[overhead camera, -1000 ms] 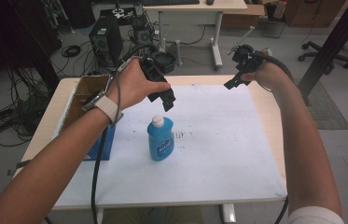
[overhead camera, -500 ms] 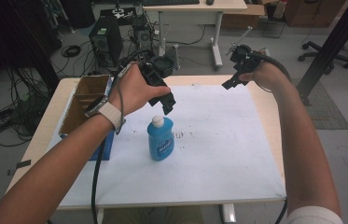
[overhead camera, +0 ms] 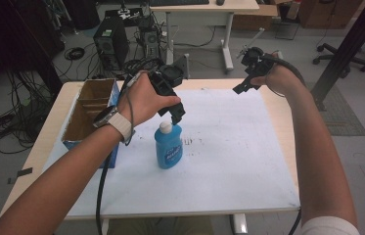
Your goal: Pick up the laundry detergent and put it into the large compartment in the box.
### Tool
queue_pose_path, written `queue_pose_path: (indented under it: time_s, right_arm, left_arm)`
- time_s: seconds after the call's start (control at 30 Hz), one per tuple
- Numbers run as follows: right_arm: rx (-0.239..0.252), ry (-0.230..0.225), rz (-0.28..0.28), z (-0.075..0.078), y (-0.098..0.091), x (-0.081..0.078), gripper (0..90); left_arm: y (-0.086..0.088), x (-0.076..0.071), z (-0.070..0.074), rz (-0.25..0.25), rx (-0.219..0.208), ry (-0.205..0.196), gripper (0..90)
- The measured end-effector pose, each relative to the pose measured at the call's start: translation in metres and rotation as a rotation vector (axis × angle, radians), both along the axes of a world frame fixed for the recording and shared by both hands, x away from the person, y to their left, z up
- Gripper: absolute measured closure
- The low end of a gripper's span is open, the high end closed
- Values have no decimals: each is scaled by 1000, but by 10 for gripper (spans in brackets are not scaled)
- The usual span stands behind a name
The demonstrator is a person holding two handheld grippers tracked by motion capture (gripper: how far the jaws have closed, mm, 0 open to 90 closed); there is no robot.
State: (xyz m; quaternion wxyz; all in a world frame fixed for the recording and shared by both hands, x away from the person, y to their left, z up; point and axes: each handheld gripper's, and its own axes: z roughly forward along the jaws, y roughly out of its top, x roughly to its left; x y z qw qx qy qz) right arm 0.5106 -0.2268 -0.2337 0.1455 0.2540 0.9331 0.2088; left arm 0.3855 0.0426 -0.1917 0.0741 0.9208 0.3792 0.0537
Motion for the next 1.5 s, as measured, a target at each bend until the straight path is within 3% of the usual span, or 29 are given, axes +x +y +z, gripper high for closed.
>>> queue_pose_path:
  time_s: [1.5]
  right_arm:
    - [-10, 4, 1, -5, 0, -1, 72]
  left_arm:
    - [-1, 4, -49, 32, 0, 43, 97]
